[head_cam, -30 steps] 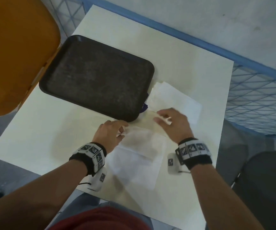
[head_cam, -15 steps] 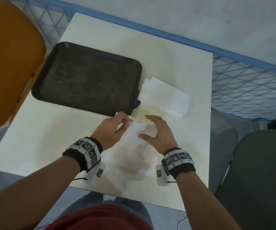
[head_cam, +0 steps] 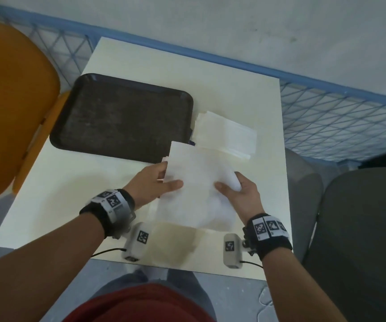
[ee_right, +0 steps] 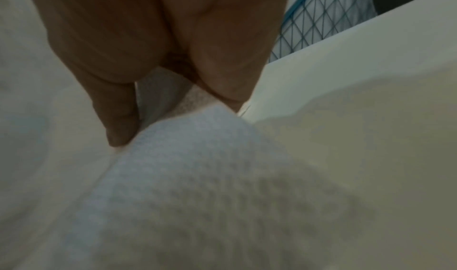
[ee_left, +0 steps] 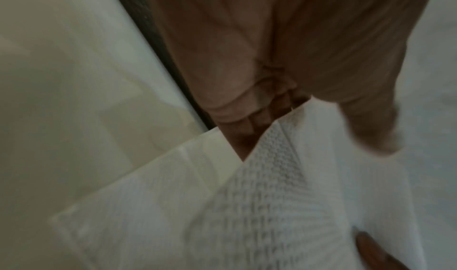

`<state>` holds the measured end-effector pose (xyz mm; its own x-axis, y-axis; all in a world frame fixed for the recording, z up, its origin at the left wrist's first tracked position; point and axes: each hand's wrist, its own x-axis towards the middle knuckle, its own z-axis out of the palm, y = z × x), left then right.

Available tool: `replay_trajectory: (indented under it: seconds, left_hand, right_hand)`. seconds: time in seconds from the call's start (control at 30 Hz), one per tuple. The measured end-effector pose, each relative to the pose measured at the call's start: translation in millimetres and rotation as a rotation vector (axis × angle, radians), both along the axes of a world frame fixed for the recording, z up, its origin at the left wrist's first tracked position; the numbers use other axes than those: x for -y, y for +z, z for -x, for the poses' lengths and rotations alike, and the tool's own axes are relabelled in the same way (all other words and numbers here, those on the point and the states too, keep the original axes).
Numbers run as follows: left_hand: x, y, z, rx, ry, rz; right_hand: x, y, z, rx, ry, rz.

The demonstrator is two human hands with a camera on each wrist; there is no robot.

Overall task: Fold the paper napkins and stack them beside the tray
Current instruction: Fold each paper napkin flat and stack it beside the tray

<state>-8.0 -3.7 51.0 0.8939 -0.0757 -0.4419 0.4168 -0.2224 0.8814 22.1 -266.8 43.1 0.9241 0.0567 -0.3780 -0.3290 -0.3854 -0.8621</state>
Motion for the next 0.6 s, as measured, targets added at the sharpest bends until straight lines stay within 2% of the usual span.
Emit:
replay_trajectory:
  seconds: [0.07,0.17,0.27,0.37,0.47,0.53,0.6]
  left_hand:
    - [0,-5,8,0.003,-0.016,0.020]
    - [2,-7,13,-0.032,0.096,0.146]
    - [-2,-7,12,-0.022,0.129,0.136]
    - [-7,-5,9,0.040,0.104,0.150]
    - [-10,-5,9,0.088,0.088,0.140]
    - [-11,-9,10,0.140,0.040,0.112]
    - [-13,-15,11,0.179,-0.013,0.063]
  right_hand:
    - [5,1,5,-0.013,-0.012,-0.011]
    - [14,2,14,-0.003,-0.002,-0.005]
    - [26,-3,20,0.023,-0.027,-0.072]
    - [31,-3,25,0.000,-0.086,-0.351]
    - [35,5,27,-0.111,-0.192,-0.592]
    - [33,3,29,-0.107,-0.221,-0.578]
    - [30,-6,32,-0.034,-0.193,-0.382]
